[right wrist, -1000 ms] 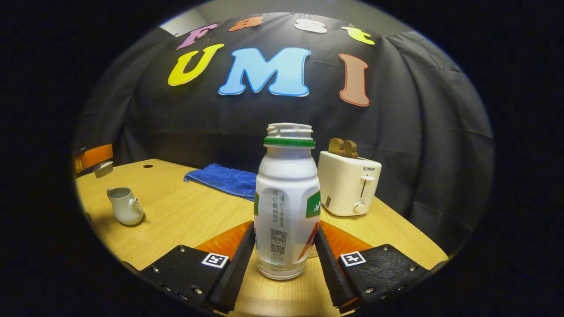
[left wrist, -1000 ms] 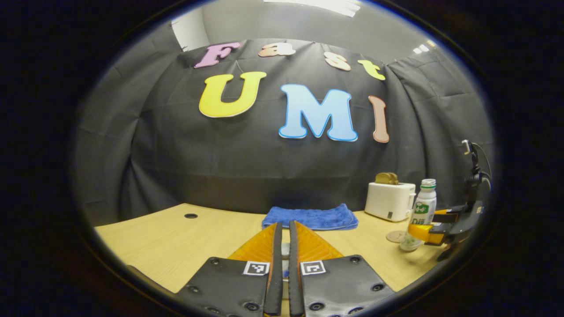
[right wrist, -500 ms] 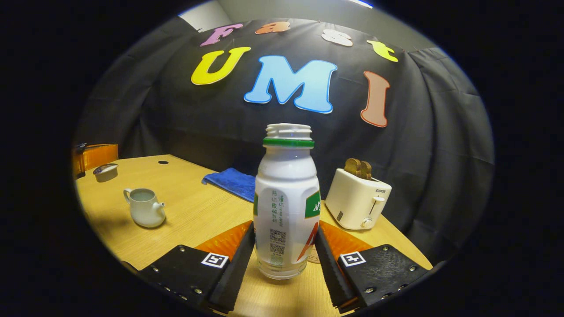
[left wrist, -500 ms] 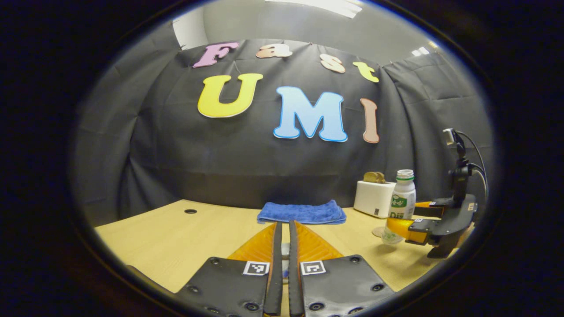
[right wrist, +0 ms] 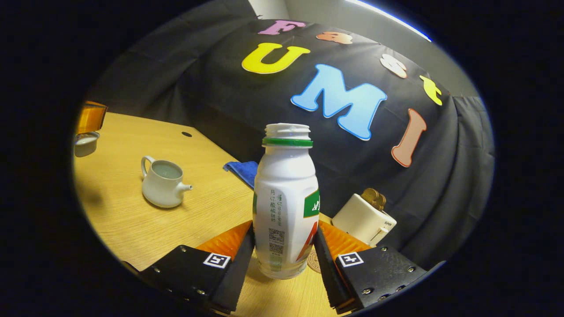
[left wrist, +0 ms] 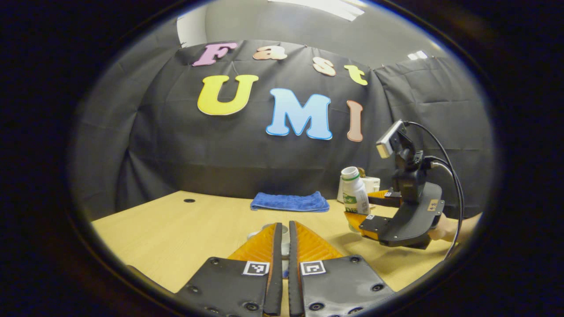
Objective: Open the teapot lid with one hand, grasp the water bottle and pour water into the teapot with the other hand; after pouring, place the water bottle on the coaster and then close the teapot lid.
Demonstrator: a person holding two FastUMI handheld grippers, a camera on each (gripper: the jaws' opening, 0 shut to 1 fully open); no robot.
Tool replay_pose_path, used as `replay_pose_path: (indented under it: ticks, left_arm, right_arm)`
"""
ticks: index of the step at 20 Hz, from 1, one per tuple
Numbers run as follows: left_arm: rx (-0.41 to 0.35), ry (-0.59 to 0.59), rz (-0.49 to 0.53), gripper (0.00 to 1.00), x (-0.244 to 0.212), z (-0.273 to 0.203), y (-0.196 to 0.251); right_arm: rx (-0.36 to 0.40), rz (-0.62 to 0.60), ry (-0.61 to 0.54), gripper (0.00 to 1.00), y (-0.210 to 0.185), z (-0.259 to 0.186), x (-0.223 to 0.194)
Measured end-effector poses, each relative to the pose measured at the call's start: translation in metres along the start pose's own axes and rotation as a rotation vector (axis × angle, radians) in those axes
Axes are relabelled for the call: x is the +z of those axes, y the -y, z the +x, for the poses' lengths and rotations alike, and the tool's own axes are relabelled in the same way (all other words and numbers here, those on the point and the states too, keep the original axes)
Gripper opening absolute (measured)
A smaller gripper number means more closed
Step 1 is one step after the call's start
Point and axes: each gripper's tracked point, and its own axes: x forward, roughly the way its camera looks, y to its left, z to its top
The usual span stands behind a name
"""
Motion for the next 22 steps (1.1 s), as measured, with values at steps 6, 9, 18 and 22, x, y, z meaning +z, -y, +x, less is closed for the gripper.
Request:
replay_pose_path:
  ticks: [6, 9, 18, 22]
  left_arm:
    - [0.015, -0.002, -0.021, 0.16, -0.008, -0.033, -0.012]
    - [0.019, -0.008, -0.035, 0.16, -0.012, -0.04, -0.018]
    - [0.037, -0.003, 0.0, 0.12, -0.023, -0.062, -0.026]
    - [0.031, 0.005, -0.002, 0.16, -0.023, -0.063, -0.026]
  right_arm:
    - [0.014, -0.147, -0.034, 0.74, -0.023, 0.014, 0.009]
    - [0.003, -0.232, -0.035, 0.74, -0.027, 0.02, 0.013]
    - [-0.027, -0.482, -0.025, 0.74, -0.044, 0.028, 0.02]
    - [-0.052, -0.59, -0.024, 0.74, -0.046, 0.037, 0.022]
